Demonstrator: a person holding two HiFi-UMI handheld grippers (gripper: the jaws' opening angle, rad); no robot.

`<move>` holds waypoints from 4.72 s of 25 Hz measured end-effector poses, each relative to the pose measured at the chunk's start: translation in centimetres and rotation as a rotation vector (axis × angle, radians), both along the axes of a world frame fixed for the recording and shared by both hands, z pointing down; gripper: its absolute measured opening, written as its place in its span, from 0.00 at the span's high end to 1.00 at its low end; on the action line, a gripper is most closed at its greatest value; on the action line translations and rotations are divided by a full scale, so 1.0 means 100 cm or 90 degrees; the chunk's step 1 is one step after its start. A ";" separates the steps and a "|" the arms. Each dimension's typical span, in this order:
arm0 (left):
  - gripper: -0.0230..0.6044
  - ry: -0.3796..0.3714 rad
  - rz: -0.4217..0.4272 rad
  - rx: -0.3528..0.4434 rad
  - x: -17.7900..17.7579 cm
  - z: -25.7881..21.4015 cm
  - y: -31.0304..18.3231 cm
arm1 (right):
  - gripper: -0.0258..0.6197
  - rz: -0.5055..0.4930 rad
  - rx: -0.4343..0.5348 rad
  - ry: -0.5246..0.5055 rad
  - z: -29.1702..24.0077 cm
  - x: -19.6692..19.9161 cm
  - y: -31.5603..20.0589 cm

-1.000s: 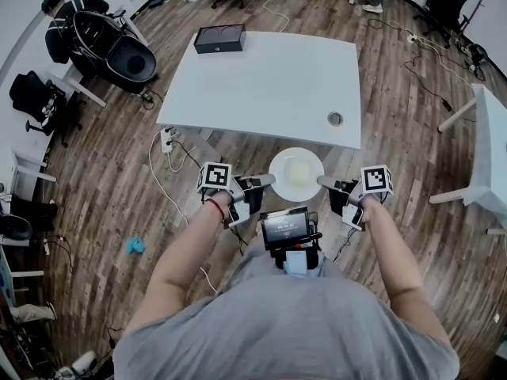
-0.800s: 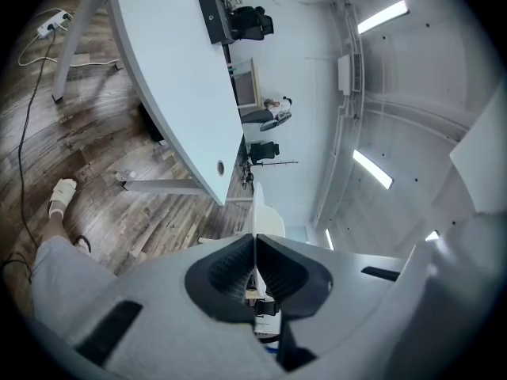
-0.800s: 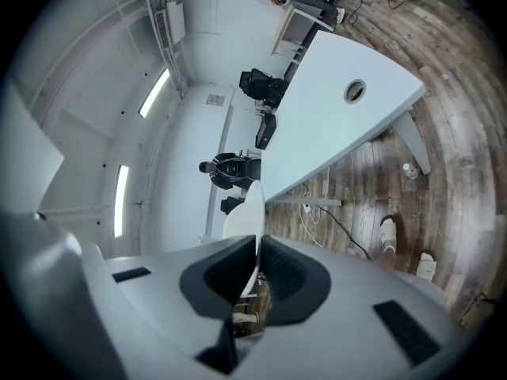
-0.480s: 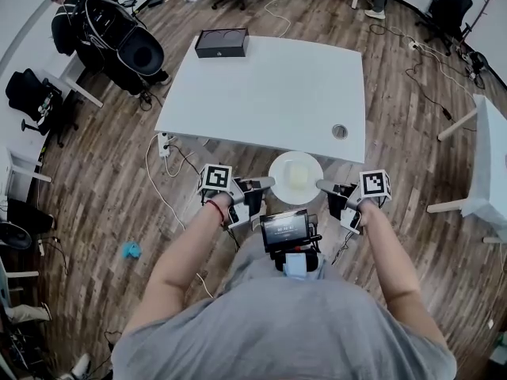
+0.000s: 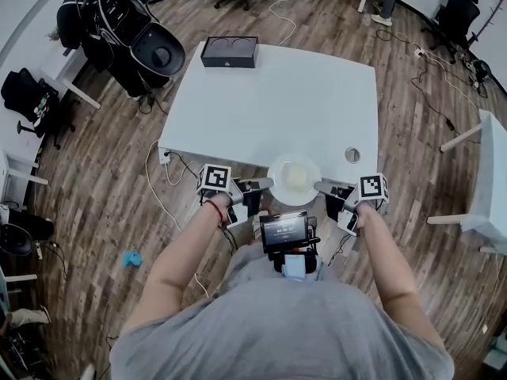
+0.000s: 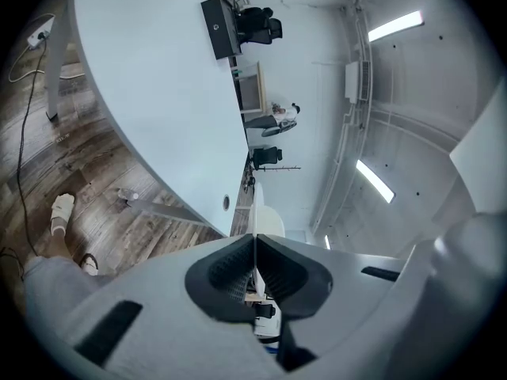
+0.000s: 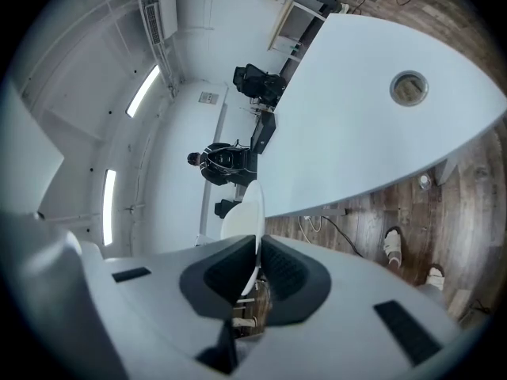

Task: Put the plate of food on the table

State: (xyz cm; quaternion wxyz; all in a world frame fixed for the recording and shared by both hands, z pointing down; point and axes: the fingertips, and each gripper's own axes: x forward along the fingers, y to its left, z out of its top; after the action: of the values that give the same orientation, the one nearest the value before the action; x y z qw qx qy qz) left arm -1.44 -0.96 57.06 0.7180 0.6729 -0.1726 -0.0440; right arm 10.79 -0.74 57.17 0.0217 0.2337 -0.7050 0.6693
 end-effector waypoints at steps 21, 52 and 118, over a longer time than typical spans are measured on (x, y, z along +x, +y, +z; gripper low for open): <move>0.92 -0.033 0.041 -0.001 -0.064 0.017 -0.136 | 0.89 0.032 0.009 0.016 0.016 -0.068 -0.134; 0.92 -0.093 0.062 -0.027 -0.030 0.132 -0.235 | 0.89 0.079 -0.047 0.056 0.133 -0.033 -0.227; 0.80 -0.190 0.164 0.301 -0.036 0.065 -0.194 | 0.89 -0.118 0.356 0.339 0.057 -0.066 -0.199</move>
State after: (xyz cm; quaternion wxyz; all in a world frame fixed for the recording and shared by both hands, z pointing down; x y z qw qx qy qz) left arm -5.06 -20.34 63.58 0.5078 0.8367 -0.1745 0.1078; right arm 4.16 -20.60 62.87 0.1998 0.3313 -0.8478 0.3627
